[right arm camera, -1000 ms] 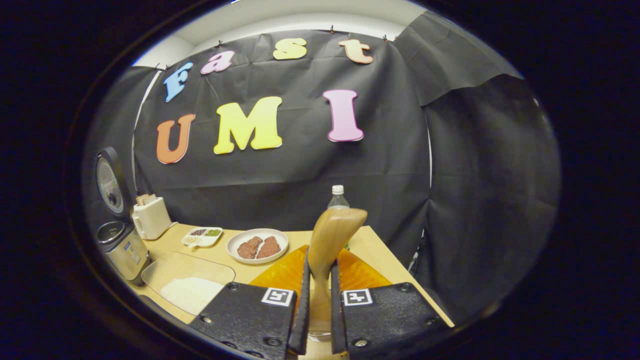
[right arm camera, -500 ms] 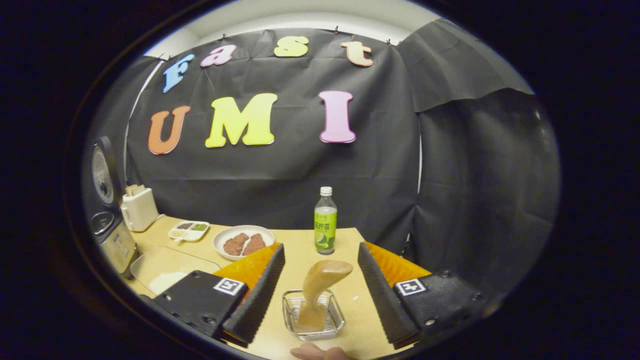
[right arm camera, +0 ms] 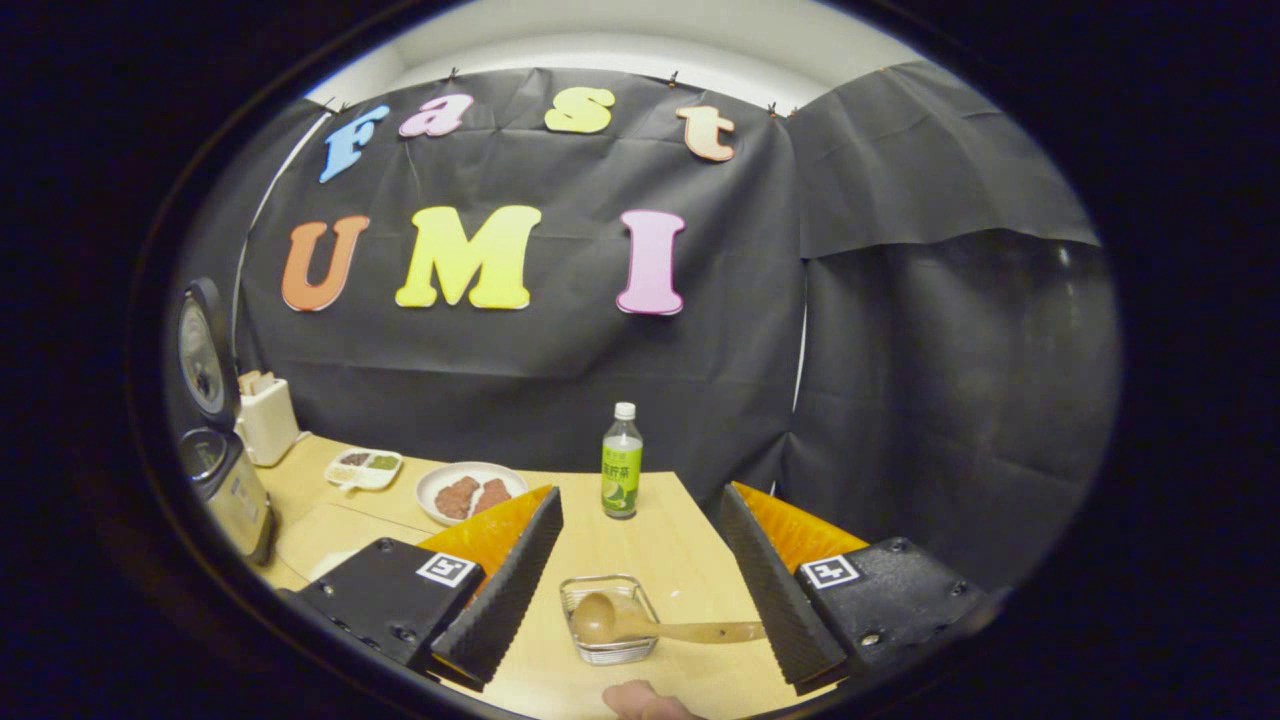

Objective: Close the left gripper, press the button to open the rice cooker; take a wooden spoon from the chopstick holder with the right hand, scoop a spoonful of rice and pour it into the rice cooker, then put the wooden spoon back into the chopstick holder.

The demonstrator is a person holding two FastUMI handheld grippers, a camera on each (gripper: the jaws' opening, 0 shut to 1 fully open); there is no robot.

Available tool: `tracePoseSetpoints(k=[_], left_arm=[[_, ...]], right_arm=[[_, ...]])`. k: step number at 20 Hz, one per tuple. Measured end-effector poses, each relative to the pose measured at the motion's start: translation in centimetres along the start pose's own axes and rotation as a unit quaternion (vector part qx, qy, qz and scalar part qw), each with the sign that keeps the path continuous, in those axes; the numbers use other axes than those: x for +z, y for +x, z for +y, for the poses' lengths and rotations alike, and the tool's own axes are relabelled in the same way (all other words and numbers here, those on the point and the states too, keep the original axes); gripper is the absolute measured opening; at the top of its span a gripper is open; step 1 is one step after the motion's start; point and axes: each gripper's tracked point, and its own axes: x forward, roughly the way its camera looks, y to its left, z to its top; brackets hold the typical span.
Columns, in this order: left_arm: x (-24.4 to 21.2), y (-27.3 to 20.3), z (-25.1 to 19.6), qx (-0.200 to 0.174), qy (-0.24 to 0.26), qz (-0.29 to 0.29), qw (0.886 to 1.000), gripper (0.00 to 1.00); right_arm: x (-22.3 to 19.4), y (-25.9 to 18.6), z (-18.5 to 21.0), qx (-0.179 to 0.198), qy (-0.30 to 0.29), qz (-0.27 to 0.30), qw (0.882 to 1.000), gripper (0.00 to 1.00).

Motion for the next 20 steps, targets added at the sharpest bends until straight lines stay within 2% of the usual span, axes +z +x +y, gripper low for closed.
tracePoseSetpoints(k=[4,6,11,15,18,20], left_arm=[[2.1,0.8,0.4,0.003,-0.014,-0.009,1.000,0.96],[3.8,1.3,0.9,0.002,-0.015,-0.017,1.000,0.96],[8.6,3.7,2.8,0.014,-0.018,-0.039,0.999,0.96],[12.1,5.7,4.7,0.037,0.004,-0.048,0.998,0.96],[15.5,7.1,5.4,0.045,0.018,-0.064,0.997,0.96],[17.5,8.0,6.0,0.057,0.037,-0.064,0.996,0.96]], right_arm=[[2.5,-4.4,0.1,-0.001,0.004,-0.032,0.999,1.00],[4.8,-7.4,0.5,0.006,-0.001,-0.066,0.998,1.00],[7.0,-14.7,0.7,0.014,0.000,-0.115,0.993,1.00],[6.1,-18.8,1.0,0.018,0.011,-0.111,0.994,1.00],[4.4,-20.6,2.3,0.046,0.035,-0.091,0.994,1.00],[3.3,-21.0,2.7,0.061,0.032,-0.081,0.994,1.00]])
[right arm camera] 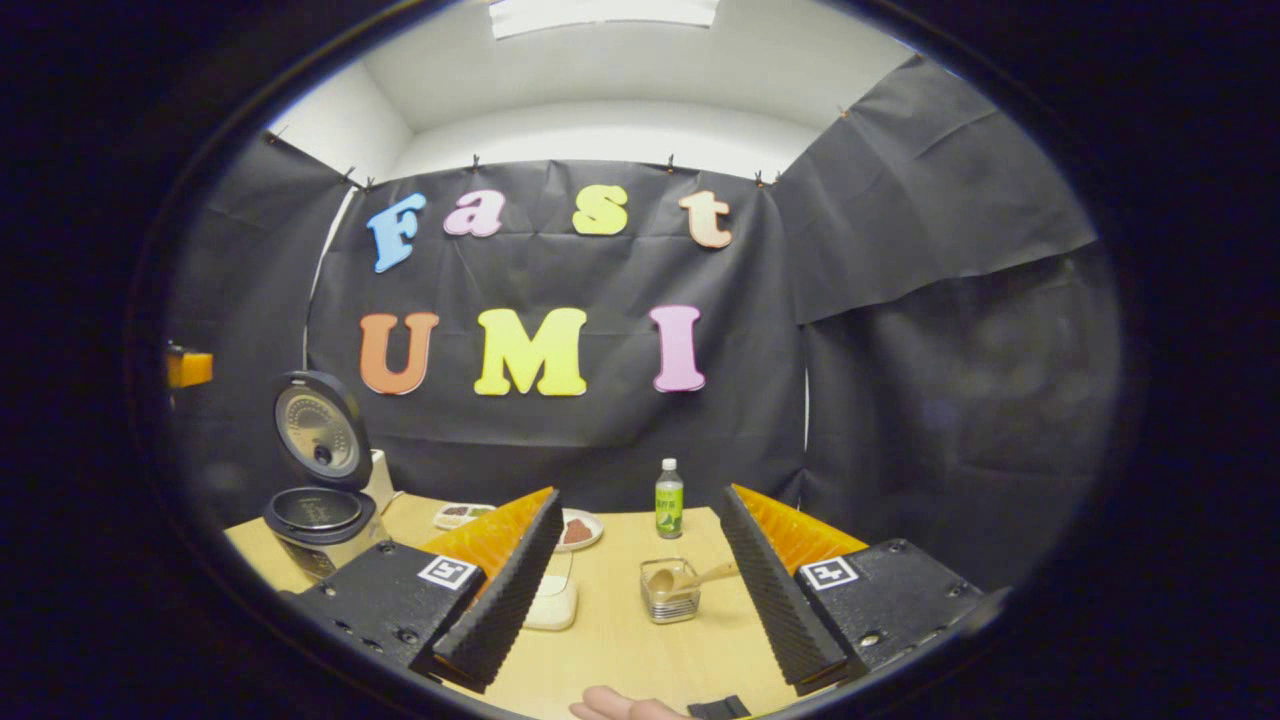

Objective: Close the left gripper, press the button to open the rice cooker; take a wooden spoon from the chopstick holder with the right hand, scoop a spoonful of rice and pour it into the rice cooker, then put the wooden spoon back into the chopstick holder.

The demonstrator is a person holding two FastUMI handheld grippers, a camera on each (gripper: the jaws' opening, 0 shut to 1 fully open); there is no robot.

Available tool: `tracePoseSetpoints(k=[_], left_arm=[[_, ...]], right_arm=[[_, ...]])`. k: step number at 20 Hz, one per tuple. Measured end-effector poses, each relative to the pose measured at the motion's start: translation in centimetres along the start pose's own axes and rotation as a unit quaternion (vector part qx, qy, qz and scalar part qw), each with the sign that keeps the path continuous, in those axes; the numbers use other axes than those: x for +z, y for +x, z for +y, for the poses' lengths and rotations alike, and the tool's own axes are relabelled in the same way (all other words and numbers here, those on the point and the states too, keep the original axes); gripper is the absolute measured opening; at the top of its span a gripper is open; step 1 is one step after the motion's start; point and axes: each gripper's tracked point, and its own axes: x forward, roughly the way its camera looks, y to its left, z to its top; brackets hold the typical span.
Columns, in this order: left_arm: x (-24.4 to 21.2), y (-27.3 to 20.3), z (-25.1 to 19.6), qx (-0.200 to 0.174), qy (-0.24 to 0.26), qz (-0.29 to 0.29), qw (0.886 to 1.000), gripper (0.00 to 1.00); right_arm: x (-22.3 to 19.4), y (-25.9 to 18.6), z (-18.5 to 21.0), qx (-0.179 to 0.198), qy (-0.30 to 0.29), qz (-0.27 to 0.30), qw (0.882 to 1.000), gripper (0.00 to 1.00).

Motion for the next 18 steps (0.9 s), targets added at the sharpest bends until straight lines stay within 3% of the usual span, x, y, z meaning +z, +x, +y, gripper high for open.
tracePoseSetpoints(k=[6,10,18], left_arm=[[4.5,2.8,-0.1,-0.010,0.000,-0.010,1.000,0.96],[7.2,6.9,1.6,-0.002,-0.038,-0.042,0.998,0.95],[6.8,15.7,4.3,0.002,-0.093,-0.034,0.995,0.94]], right_arm=[[-1.3,-0.6,0.6,0.028,-0.005,0.009,1.000,1.00],[-1.7,-0.8,0.3,0.034,-0.004,0.009,0.999,1.00],[-3.2,0.0,-1.4,0.030,0.002,0.009,1.000,1.00]])
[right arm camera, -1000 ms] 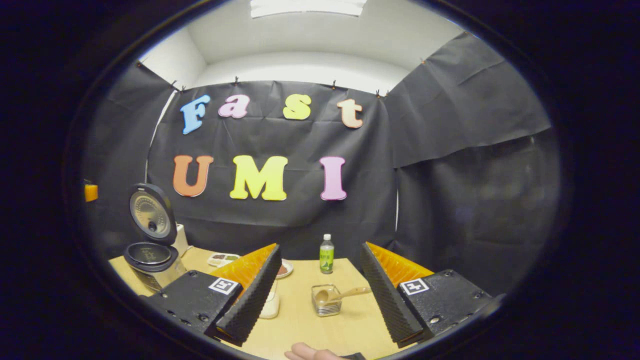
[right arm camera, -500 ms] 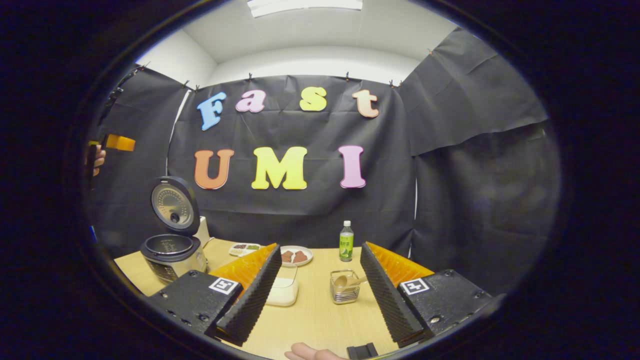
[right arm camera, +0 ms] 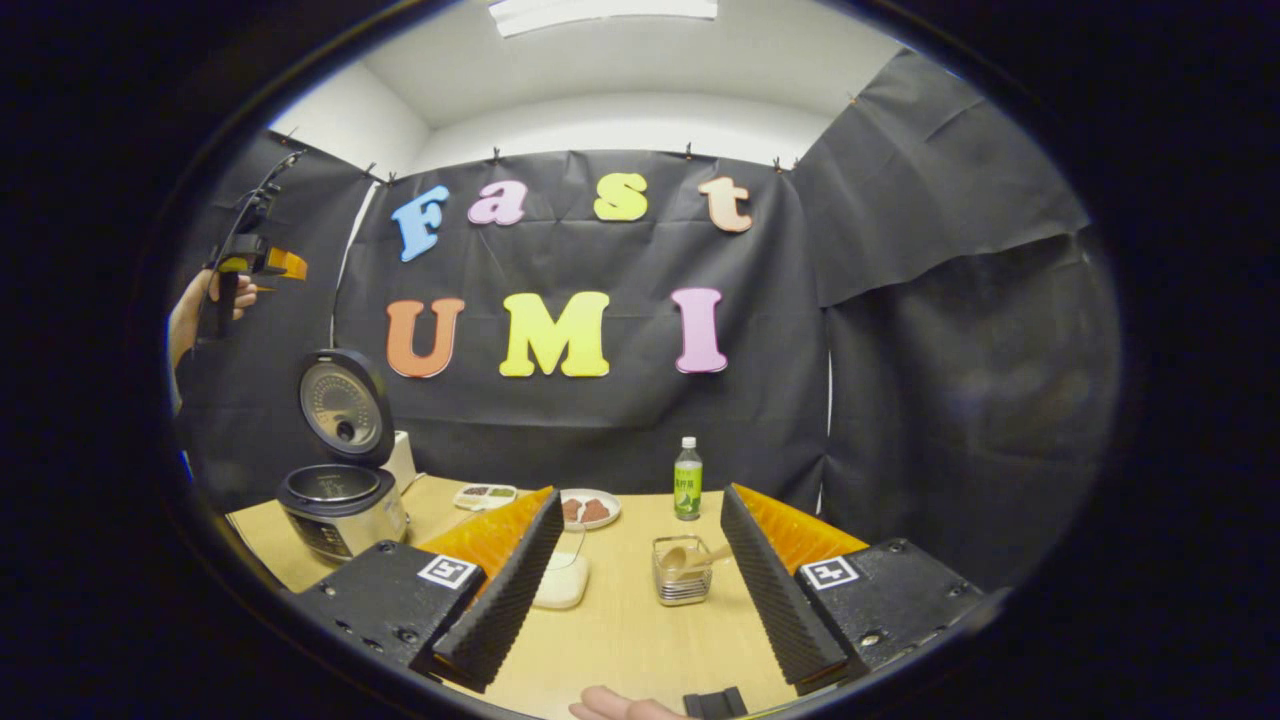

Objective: Close the left gripper, press the button to open the rice cooker; take a wooden spoon from the chopstick holder with the right hand, scoop a spoonful of rice and pour it into the rice cooker, then put the wooden spoon back into the chopstick holder.

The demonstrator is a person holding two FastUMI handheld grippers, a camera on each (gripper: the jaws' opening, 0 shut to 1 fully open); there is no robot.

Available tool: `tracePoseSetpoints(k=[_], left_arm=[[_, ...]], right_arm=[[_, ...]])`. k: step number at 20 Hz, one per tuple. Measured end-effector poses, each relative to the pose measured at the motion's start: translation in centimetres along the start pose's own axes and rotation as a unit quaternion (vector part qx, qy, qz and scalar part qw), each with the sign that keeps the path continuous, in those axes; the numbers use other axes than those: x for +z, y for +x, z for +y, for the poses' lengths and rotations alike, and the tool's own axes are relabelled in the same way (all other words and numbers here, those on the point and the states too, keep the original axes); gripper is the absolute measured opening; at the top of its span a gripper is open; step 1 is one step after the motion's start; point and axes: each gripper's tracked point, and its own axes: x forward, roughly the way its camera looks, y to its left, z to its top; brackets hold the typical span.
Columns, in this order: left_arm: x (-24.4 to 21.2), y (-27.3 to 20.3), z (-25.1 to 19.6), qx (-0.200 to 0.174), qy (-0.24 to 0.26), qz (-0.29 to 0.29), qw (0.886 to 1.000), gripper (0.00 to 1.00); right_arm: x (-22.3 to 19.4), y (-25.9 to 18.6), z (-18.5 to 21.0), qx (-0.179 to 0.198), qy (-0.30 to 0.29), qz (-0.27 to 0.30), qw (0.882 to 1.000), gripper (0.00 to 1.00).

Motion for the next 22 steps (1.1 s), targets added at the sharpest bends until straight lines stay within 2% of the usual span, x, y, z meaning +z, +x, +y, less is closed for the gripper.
tracePoseSetpoints(k=[1,2,3,6,11,14,22], left_arm=[[-0.3,0.9,0.2,0.000,0.001,0.005,1.000,0.94],[-0.6,1.9,0.2,0.001,0.001,0.005,1.000,1.00],[-0.9,2.9,0.1,0.002,0.003,0.005,1.000,0.94],[-1.7,6.0,-0.3,-0.005,-0.002,0.007,1.000,0.94],[-4.5,10.1,0.1,0.014,0.005,0.029,0.999,0.94],[-6.2,11.7,0.0,0.025,0.012,0.047,0.999,0.94],[-10.0,13.5,-0.9,0.025,0.022,0.097,0.995,0.94]], right_arm=[[-0.3,0.3,-0.1,0.000,0.002,0.001,1.000,1.00],[-0.6,0.5,-0.2,0.001,0.004,0.002,1.000,1.00],[-1.0,0.9,-0.3,0.001,0.004,0.003,1.000,1.00],[-2.5,2.0,-0.3,0.005,0.006,0.012,1.000,1.00],[-4.5,3.8,-0.9,0.005,0.022,0.028,0.999,1.00],[-4.8,4.5,-0.9,0.006,0.030,0.024,0.999,1.00],[-6.2,4.9,-0.7,0.020,0.040,0.031,0.999,1.00]])
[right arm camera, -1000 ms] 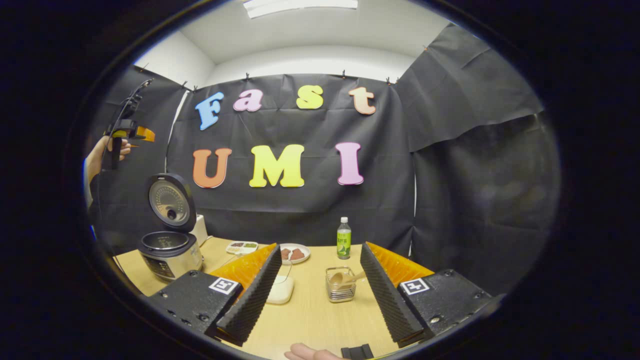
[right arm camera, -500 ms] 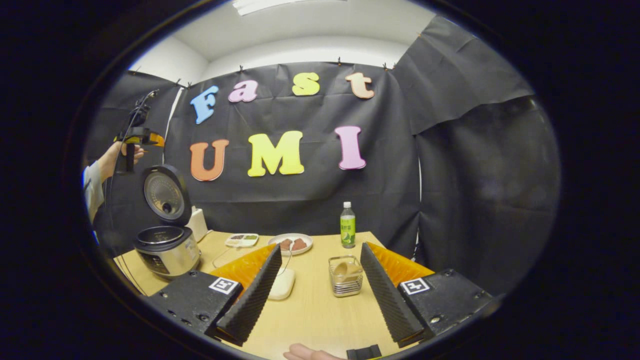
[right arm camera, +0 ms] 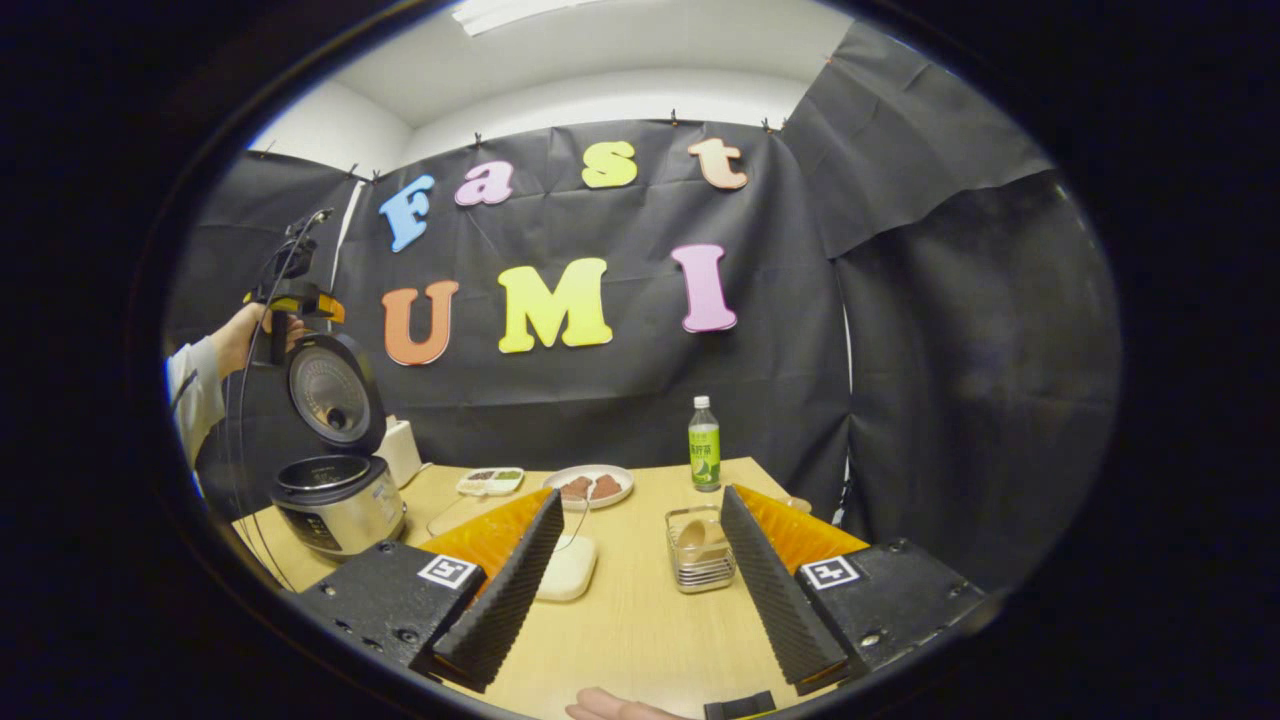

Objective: Close the left gripper, press the button to open the rice cooker; take a wooden spoon from the chopstick holder with the right hand, scoop a spoonful of rice and pour it into the rice cooker, then put the wooden spoon back into the chopstick holder.

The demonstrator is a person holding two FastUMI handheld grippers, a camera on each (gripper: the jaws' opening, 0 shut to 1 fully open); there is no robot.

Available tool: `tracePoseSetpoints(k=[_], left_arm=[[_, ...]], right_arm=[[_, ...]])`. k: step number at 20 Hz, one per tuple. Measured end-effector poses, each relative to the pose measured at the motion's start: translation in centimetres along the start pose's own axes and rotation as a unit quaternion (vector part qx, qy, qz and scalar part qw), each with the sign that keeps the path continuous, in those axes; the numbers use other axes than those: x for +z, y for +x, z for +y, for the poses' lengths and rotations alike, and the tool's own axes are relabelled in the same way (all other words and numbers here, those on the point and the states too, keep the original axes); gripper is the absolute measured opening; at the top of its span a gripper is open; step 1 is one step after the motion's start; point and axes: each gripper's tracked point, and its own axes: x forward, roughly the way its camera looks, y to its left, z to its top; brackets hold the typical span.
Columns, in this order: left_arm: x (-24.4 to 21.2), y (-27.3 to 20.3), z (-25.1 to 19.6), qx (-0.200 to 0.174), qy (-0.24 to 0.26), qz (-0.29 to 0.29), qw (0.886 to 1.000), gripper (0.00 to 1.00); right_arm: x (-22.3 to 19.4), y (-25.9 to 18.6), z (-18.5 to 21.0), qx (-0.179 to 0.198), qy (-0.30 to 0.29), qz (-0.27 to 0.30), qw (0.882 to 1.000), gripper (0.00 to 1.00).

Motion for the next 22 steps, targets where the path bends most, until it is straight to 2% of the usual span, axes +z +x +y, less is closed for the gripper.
tracePoseSetpoints(k=[2,6,15,22], left_arm=[[-1.1,0.3,-0.7,-0.005,0.006,0.016,1.000,0.94],[-1.7,0.2,-0.5,0.009,0.037,0.020,0.999,0.96],[-3.5,-4.6,-0.6,-0.004,0.024,0.024,0.999,1.00],[-7.4,-9.2,-1.2,-0.020,0.021,0.040,0.999,1.00]], right_arm=[[-0.1,-0.2,-0.1,-0.001,0.002,-0.001,1.000,1.00],[0.1,-0.9,0.1,0.000,0.000,-0.004,1.000,1.00],[1.9,-5.0,2.0,0.003,-0.030,-0.024,0.999,1.00],[3.3,-8.6,3.0,0.012,-0.036,-0.038,0.999,1.00]])
